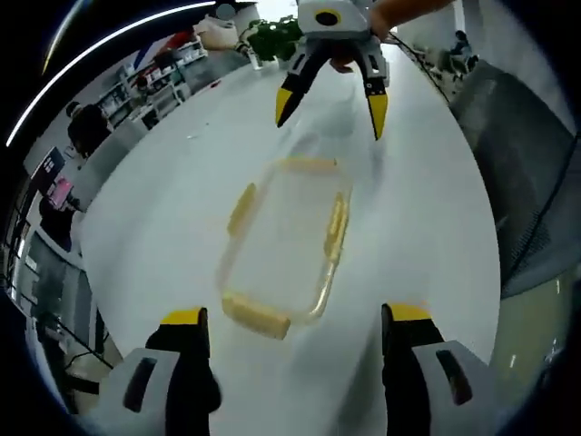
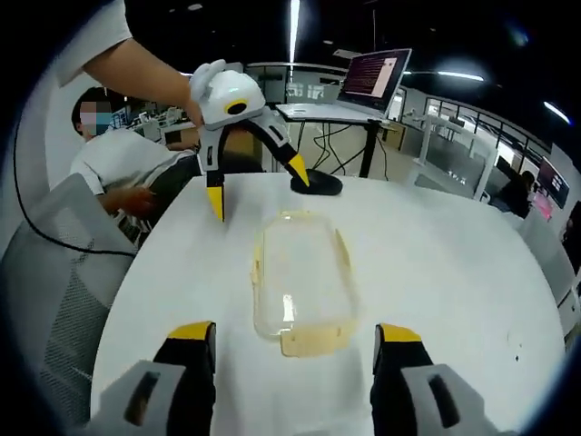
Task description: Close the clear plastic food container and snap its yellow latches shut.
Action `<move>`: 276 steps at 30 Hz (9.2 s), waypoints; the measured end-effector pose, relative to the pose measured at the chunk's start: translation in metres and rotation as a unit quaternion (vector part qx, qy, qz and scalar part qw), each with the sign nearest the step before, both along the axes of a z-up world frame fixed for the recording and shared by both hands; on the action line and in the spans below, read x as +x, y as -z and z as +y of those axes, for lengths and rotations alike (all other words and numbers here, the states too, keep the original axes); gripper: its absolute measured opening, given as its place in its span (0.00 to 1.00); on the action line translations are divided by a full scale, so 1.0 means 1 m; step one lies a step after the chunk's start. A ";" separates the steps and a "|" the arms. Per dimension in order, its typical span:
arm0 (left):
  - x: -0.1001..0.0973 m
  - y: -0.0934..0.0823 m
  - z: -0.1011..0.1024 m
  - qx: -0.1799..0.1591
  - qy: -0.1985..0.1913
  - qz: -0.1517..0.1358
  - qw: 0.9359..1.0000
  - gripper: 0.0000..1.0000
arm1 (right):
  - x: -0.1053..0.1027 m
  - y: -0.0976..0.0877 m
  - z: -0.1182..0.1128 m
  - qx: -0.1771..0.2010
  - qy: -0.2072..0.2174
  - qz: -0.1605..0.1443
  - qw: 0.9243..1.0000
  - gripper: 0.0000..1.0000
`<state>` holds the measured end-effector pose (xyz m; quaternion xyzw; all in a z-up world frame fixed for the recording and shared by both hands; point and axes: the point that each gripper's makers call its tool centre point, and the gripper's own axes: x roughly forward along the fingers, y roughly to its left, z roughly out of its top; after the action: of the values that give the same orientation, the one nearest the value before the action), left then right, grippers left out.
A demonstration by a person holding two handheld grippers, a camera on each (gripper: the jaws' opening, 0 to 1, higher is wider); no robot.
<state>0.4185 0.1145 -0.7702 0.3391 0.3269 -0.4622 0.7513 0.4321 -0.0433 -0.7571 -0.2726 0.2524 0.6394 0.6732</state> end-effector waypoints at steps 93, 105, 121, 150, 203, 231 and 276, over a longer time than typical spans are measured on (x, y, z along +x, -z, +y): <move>0.027 0.030 0.014 0.120 0.125 0.090 0.981 0.38 | 0.018 0.048 0.011 -0.188 -0.048 0.017 0.981 0.34; 0.023 0.024 0.013 0.127 0.099 0.092 0.983 0.37 | 0.013 0.042 0.008 -0.206 -0.060 0.006 0.977 0.34; 0.022 -0.030 -0.017 0.122 0.118 0.050 0.984 0.37 | 0.009 -0.004 -0.023 -0.202 -0.040 -0.019 0.978 0.34; 0.030 -0.064 -0.121 0.107 0.128 0.016 0.986 0.37 | 0.012 -0.037 -0.126 -0.207 -0.020 -0.042 0.977 0.35; 0.043 -0.059 -0.220 0.085 0.115 0.015 0.990 0.36 | 0.030 -0.035 -0.225 -0.205 -0.046 -0.034 0.977 0.35; 0.046 -0.045 -0.241 0.072 0.109 0.041 0.991 0.36 | 0.038 -0.018 -0.245 -0.212 -0.058 -0.001 0.975 0.35; 0.044 -0.049 -0.227 0.012 0.038 0.055 0.998 0.49 | 0.036 -0.030 -0.256 -0.151 0.028 0.037 0.987 0.48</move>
<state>0.4622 -0.1129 -0.7209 0.3342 0.3601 -0.5049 0.7097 0.4678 -0.2994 -0.7272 -0.3402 0.3787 0.5843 0.6320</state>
